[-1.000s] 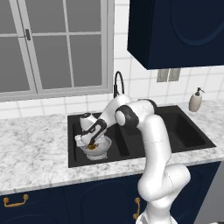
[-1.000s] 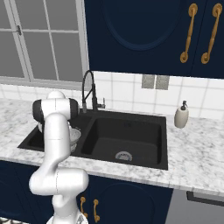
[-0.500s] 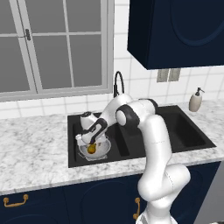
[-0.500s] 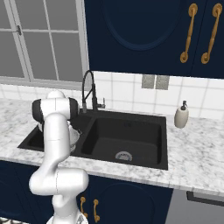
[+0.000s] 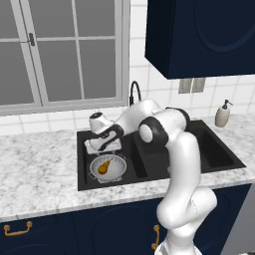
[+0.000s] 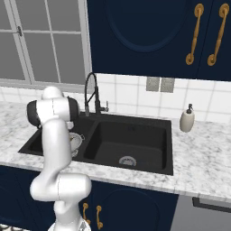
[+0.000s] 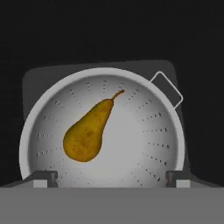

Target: Put the colander in the sink, put the pear in the colander, and turn on the sink faucet and pour water over the colander.

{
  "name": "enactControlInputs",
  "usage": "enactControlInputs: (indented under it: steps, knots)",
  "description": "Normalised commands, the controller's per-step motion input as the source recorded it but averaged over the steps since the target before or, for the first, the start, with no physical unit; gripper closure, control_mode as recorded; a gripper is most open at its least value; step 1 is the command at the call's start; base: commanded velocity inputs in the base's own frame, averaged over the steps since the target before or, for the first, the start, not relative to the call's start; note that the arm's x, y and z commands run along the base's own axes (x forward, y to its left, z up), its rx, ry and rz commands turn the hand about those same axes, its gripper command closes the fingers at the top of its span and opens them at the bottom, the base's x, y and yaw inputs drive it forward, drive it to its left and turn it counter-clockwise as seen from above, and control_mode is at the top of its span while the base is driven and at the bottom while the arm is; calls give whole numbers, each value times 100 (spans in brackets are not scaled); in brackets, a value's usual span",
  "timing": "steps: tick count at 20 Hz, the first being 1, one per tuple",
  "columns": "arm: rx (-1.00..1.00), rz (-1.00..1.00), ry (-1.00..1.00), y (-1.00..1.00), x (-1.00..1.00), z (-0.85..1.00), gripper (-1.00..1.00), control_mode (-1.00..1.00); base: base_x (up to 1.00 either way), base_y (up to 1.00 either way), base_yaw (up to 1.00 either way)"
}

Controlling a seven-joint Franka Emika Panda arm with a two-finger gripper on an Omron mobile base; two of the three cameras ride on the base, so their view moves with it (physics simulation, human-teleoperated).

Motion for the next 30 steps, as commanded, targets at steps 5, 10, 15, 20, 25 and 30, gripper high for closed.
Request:
enactControlInputs:
  steps: [5,10,15,20,25,30]
  knots:
    - [0,-6,0,-4,-35,96,-100,-100,0,0,0]
    - [0,-5,0,-16,-52,87,-100,-100,0,0,0]
    - [0,-8,0,-41,-58,64,-100,-100,0,0,0]
    - [0,-7,0,-57,-56,56,-100,-100,0,0,0]
    - [0,-3,0,-48,-46,13,-100,-100,0,0,0]
    - [0,0,0,-32,-11,0,-100,-100,0,0,0]
